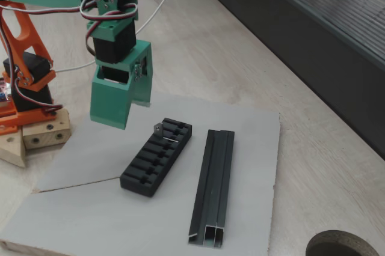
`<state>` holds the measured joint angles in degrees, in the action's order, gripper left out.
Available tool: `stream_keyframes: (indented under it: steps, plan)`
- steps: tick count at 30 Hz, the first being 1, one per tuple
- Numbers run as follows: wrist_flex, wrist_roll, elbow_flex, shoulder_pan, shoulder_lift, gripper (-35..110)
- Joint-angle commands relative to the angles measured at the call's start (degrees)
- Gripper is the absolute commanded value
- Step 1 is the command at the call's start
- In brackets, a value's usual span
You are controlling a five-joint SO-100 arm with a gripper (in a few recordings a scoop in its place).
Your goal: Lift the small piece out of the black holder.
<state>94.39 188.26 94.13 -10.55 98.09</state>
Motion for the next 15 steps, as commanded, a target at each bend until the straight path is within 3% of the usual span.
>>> stream_keyframes:
  steps: [1, 7, 15]
  plan:
    - [-1.0, 1.5, -0.6, -1.4, -0.4, 66]
    - [-13.7, 1.7, 0.2, -1.4, -1.0, 66]
    - [-15.7, 1.8, 2.8, -9.0, -1.1, 66]
